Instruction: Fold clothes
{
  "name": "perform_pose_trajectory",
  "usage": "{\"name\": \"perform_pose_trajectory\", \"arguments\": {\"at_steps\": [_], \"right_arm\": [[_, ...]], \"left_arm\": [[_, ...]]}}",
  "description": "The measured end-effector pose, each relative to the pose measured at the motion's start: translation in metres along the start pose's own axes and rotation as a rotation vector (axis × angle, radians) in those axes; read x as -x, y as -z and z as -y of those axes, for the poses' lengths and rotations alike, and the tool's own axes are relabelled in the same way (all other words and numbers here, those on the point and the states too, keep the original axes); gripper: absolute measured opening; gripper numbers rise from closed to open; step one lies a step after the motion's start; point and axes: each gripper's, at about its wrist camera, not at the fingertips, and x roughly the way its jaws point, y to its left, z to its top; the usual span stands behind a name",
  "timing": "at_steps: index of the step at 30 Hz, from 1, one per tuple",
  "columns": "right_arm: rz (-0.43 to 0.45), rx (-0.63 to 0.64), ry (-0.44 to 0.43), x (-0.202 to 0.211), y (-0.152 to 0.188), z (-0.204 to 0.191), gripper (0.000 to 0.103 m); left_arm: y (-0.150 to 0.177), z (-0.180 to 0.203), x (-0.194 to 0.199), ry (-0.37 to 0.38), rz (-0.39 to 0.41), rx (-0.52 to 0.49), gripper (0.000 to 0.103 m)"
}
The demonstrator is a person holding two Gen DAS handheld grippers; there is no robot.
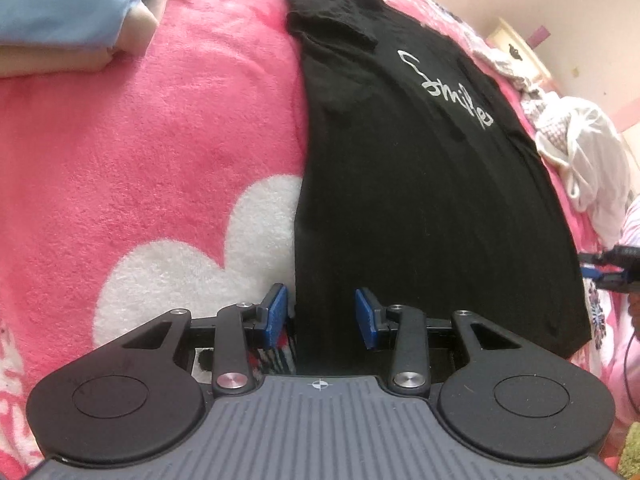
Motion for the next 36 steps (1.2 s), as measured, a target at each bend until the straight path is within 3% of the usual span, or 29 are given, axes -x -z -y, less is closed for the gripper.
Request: {"name": "perform_pose_trajectory", "arguments": {"at_steps": [9,13,21,24,26,36], "right_arm": [[-0.110,-0.119,-0.099,0.017,0.044,0.031,0.040],[-0.117,-0.106,-0.085,0.026,0.042,0.031,0.041],[-0.162,-0.073,-0.057,0.015,0.040,0.029,0.041],[-0.190,-0.044,-0.065,0.019,0.053,0.031,0.031],[-0.196,-0.023,-0.071,0.022,0.059,0.029,0.019],[-0.165,0.086,-0.145,0.034,0.064,0.005,0.007]], "left_arm": [[0.015,-0.007,0.009,0.087,-0.090,-0.017,0.036],[0.018,-0.005,0.008,0.103,-0.117,-0.056,0.036],[0.023,-0.015,0.011,0.129,-0.133,-0.003,0.030],[0.028,-0.015,0.014,0.128,-0.149,0.006,0.026],[0.029,-0.012,0.013,0.126,-0.156,-0.001,0.025],[0.030,0.003,0.017,0.071,-0.147,-0.102,0.004]]}}
